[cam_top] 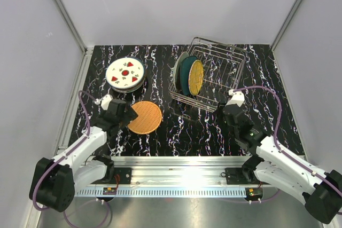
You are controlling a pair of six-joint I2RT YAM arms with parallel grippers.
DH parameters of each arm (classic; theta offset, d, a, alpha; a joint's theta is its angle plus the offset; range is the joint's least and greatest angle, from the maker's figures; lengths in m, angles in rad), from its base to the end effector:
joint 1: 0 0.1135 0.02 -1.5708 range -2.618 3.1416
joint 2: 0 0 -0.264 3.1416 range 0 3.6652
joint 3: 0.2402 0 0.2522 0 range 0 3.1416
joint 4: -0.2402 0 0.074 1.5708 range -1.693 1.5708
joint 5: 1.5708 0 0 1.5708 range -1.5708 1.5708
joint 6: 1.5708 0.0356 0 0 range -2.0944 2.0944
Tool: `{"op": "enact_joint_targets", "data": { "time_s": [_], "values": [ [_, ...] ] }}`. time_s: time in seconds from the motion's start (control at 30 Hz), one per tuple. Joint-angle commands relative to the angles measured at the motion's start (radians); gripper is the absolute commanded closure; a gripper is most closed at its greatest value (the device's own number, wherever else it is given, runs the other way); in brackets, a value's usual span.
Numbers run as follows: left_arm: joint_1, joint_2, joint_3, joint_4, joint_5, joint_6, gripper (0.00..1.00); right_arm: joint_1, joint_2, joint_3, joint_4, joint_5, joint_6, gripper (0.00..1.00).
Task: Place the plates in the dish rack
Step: Grab a plate with the left arm
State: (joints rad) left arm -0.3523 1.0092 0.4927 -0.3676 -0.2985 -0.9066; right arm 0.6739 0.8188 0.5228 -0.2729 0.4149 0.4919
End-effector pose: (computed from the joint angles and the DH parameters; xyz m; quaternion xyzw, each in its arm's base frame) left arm 0.1824 -0.0559 0.1846 -0.3029 0.8819 -0.0828 0.3515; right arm 0.1506 0.1019 0.2348 0.0205 0.8638 0.1079 0.4918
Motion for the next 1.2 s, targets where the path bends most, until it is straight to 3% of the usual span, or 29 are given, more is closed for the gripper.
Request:
{"op": "enact_joint_targets", "data": {
  "time_s": [0.0,0.27,0.53,0.7,1.0,1.17],
  "values": [
    [0.044,0.034,-0.045,0.143,0.13,-0.04,0.03,-0.008,0.005,0.016,0.044,-0.011,-0.021,0.55],
    [0.09,0.065,-0.131,0.265,0.193,-0.051,0.07,-0.008,0.011,0.016,0.046,-0.013,-0.023,0.53],
    [0.125,0.104,-0.193,0.354,0.271,-0.087,0.21,-0.008,0.02,0.017,0.047,-0.01,-0.024,0.52],
    [0.127,0.123,-0.23,0.41,0.283,-0.143,0.44,-0.008,0.036,0.022,0.051,-0.005,-0.029,0.51],
    [0.127,0.085,-0.198,0.384,0.283,-0.097,0.85,-0.008,0.034,0.022,0.046,-0.005,-0.029,0.51],
    [0.127,-0.012,-0.158,0.305,0.24,-0.046,0.96,-0.008,0.028,0.022,0.041,-0.001,-0.032,0.51]
  ]
}}
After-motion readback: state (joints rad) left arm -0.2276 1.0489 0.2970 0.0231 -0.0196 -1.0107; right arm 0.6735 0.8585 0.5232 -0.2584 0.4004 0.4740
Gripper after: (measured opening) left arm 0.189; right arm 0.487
